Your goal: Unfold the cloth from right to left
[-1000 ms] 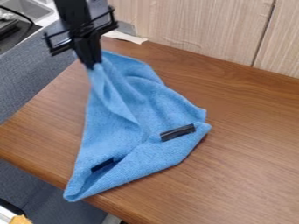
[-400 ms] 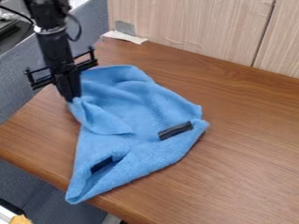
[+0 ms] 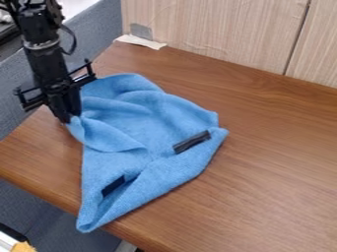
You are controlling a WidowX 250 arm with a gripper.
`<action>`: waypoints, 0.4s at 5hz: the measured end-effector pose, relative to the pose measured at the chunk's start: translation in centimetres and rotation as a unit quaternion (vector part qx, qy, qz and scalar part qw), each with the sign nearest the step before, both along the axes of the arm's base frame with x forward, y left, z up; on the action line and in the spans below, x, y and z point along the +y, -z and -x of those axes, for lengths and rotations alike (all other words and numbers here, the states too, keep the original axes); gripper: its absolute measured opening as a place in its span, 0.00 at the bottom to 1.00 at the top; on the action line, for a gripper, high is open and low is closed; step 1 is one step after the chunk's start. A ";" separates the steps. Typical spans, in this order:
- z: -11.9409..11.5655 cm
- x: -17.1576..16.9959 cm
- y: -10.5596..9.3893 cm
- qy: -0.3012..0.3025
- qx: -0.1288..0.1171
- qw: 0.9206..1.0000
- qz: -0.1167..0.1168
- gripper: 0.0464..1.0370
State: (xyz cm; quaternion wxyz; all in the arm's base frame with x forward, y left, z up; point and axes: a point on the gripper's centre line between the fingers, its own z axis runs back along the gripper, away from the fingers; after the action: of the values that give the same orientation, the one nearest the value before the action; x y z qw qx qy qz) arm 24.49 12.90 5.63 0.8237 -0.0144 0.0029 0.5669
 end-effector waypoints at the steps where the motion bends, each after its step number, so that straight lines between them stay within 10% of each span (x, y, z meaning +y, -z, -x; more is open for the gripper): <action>1: 0.0 0.2 0.0 -0.011 0.000 1.000 -0.004 0.46; 2: 0.2 0.2 -0.3 -0.013 0.010 1.000 -0.005 0.77</action>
State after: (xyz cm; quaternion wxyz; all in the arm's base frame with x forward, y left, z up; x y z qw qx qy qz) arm 24.32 13.15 5.88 0.8165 -0.0043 0.0082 0.5773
